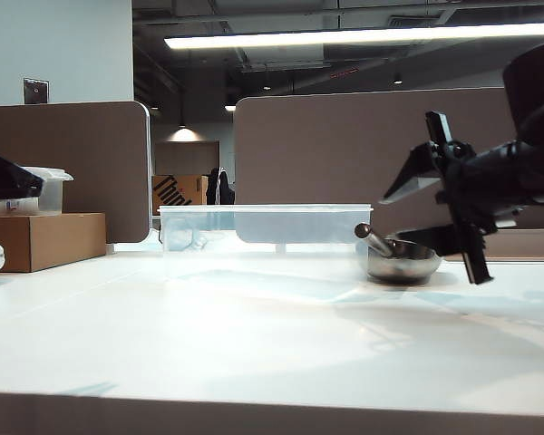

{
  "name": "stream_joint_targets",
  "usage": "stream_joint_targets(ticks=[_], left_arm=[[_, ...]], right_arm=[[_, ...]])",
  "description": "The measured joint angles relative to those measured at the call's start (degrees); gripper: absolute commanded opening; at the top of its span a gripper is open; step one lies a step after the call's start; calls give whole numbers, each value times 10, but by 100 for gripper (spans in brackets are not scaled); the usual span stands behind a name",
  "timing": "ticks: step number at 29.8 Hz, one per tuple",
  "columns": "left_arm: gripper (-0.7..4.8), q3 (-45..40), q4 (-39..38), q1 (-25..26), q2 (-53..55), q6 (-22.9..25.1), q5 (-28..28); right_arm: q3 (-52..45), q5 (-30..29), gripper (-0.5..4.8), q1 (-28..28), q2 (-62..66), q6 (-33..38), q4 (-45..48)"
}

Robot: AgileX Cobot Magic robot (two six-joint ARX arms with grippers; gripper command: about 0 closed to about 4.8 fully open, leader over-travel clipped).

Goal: Pick up the metal ice scoop from the table and place it inside the transparent plastic box.

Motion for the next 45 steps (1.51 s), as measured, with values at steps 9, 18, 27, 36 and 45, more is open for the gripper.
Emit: stream_joint_targets(ticks=[9, 18, 27, 36, 45], left_arm=[[21, 0, 0, 0, 0, 0, 0], [21, 0, 0, 0, 0, 0, 0], [21, 0, 0, 0, 0, 0, 0], [21, 0, 0, 0, 0, 0, 0], [21, 0, 0, 0, 0, 0, 0]], right_arm=[[43, 7, 216, 20, 28, -1, -38], [45, 25, 216, 20, 28, -10, -64], [48, 59, 216, 35, 33, -10, -64], [89, 46, 216, 45, 88, -3, -59], [106, 61, 66, 57, 97, -2, -45]])
